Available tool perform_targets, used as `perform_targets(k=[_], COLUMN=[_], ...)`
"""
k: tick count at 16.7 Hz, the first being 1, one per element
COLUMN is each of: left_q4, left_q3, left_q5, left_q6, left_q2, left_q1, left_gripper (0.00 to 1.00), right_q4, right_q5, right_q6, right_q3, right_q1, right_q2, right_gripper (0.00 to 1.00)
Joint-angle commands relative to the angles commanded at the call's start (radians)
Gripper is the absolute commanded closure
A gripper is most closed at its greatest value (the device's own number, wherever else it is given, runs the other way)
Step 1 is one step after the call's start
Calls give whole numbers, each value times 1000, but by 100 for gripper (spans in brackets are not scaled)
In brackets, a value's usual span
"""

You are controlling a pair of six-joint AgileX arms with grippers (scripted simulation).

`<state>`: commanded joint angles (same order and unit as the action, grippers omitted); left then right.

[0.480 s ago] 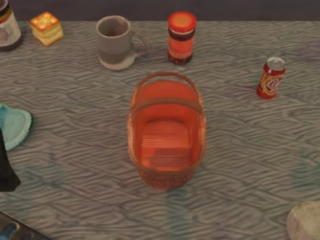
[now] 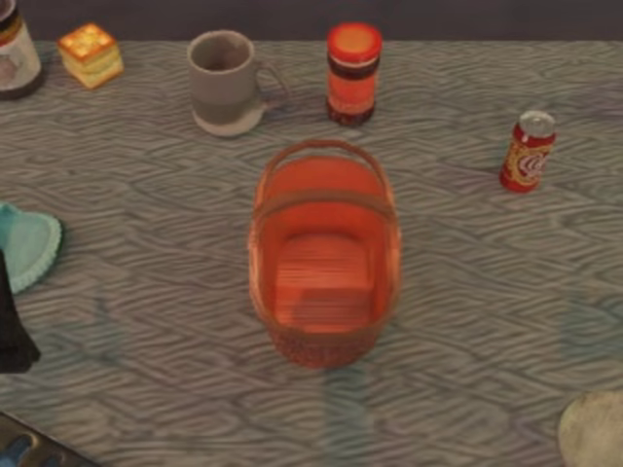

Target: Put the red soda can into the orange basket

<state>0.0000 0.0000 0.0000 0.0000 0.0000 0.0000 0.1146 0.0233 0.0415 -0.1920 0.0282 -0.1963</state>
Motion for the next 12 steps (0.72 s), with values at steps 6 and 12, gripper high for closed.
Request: perform_targets(k=[6,12], left_q4=[0,0], left_q3=[0,0], left_q5=[0,0], left_q6=[0,0], left_q2=[0,0], left_q1=[0,0], left_gripper=[0,0], right_q4=[278,622], right_q5=[18,24], right_q6=[106,244], right_q3=[-444,-1039], right_q1=[35,64], right_q2=[-471,-1090], right_gripper=[0,0])
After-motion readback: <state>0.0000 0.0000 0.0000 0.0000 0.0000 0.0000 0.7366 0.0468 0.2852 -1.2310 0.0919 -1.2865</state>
